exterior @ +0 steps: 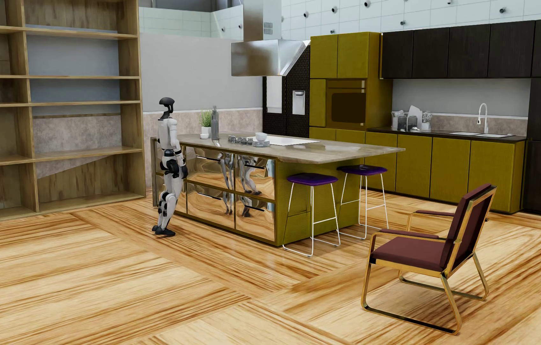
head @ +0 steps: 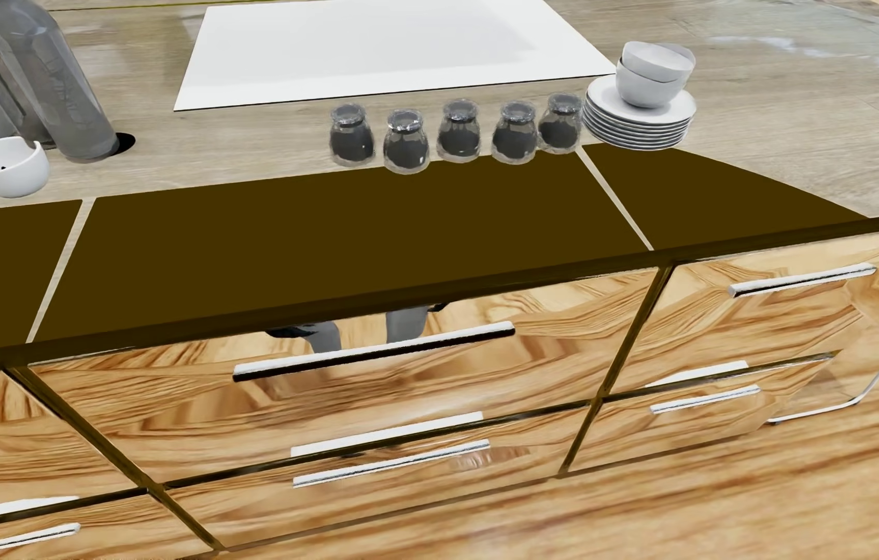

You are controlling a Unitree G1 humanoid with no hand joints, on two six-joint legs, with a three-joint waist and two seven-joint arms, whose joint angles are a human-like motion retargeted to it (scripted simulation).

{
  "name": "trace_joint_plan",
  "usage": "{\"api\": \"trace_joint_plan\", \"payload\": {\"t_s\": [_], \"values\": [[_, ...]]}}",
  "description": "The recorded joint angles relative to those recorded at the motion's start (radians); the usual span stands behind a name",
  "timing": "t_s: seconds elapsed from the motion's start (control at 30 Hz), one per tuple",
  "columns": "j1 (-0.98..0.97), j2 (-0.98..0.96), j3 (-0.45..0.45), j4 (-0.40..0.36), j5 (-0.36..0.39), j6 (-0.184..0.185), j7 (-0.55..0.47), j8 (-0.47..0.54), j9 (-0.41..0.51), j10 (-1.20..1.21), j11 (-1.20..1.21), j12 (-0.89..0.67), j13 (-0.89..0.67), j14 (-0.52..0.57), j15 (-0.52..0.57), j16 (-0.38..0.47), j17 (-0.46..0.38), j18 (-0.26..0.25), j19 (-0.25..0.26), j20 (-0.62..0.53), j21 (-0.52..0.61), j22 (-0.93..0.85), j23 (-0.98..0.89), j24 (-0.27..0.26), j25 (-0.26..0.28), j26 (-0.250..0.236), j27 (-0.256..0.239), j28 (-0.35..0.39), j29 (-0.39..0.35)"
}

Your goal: Move towards the corner

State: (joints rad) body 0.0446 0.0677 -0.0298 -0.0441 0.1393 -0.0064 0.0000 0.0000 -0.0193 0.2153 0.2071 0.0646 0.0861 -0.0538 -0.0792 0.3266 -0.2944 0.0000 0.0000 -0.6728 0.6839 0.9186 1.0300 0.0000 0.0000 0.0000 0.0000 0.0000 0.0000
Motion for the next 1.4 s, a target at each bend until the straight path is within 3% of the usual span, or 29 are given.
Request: {"api": "trace_joint_plan", "payload": {"t_s": [0.43,0.47,1.4], "values": [[0.005,0.002,-0.043,-0.001,0.002,0.01,0.0,0.0,0.014,0.0,0.006,-0.004,-0.011,0.0,0.001,0.009,-0.011,0.0,0.0,-0.014,0.0,-0.01,0.006,0.0,0.0,0.0,0.0,0.0,0.0],[0.006,0.006,-0.045,0.002,0.002,0.009,0.0,0.0,0.015,0.003,0.004,-0.004,-0.008,0.002,0.001,0.006,0.0,0.0,0.0,-0.007,-0.041,-0.008,0.019,0.0,0.0,0.0,0.0,0.0,0.0],[0.01,-0.001,-0.034,0.009,0.007,0.014,0.0,0.0,0.005,-0.006,0.011,0.001,-0.004,-0.004,-0.008,0.004,-0.007,0.0,0.0,-0.012,-0.021,-0.009,0.011,0.0,0.0,0.0,0.0,0.0,0.0]]}}
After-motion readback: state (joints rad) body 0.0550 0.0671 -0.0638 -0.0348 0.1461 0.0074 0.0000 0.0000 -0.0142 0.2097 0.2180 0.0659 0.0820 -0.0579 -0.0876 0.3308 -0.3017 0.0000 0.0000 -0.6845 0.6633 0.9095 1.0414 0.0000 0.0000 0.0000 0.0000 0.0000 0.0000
